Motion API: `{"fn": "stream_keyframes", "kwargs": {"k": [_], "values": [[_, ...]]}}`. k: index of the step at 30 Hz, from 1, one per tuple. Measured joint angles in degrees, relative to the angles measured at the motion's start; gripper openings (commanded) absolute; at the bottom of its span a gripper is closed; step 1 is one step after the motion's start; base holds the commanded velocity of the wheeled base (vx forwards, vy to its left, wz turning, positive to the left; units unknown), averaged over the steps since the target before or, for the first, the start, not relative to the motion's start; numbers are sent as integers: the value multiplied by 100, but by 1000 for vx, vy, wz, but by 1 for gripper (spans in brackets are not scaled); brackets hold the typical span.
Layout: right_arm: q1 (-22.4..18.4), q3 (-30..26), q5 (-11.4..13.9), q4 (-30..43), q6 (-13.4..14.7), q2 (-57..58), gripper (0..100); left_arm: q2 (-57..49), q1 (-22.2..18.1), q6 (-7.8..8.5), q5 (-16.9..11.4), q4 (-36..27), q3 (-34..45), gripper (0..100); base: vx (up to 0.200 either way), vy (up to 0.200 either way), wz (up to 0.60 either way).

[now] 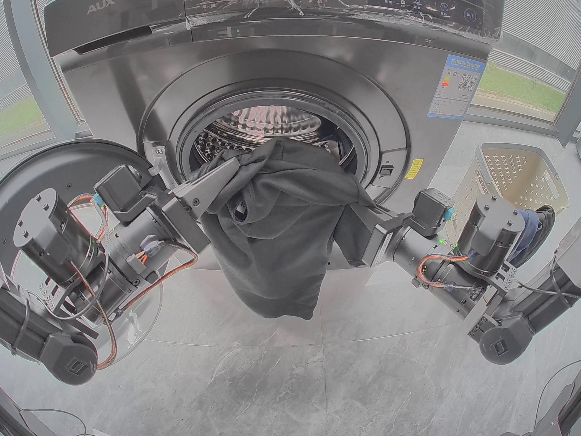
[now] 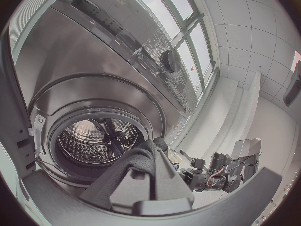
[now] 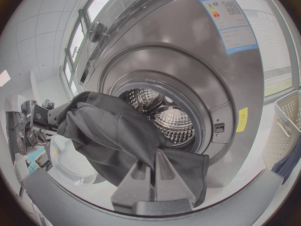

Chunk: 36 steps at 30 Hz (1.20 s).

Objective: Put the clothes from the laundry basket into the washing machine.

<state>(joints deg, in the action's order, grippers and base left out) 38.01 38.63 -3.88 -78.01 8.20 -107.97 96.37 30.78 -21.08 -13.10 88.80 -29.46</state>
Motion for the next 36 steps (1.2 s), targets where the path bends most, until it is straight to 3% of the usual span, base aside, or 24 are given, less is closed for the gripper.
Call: {"fn": "stream_keyframes", "kwargs": {"k": [8, 14, 23, 29, 30, 36], "values": [[-201, -11, -20, 17, -2, 213, 0, -23, -49, 0, 0, 2, 9, 0, 0, 0, 0], [-271, -22, -208, 77, -2, 316, 0, -37, -63, 0, -5, 0, 9, 0, 0, 0, 0], [-255, -63, -261, 96, -2, 406, 0, -45, -74, 0, -2, 2, 9, 0, 0, 0, 0], [-72, -394, -266, 90, 9, 401, 0, -54, -72, 0, -6, 5, -2, 0, 0, 0, 0], [-22, -443, -266, 88, 16, 389, 100, -56, -71, 1, -5, 5, -2, 0, 0, 0, 0], [251, -614, -263, 71, 49, 211, 100, -95, -57, 1, -11, 7, -44, 0, 0, 0, 0]]}}
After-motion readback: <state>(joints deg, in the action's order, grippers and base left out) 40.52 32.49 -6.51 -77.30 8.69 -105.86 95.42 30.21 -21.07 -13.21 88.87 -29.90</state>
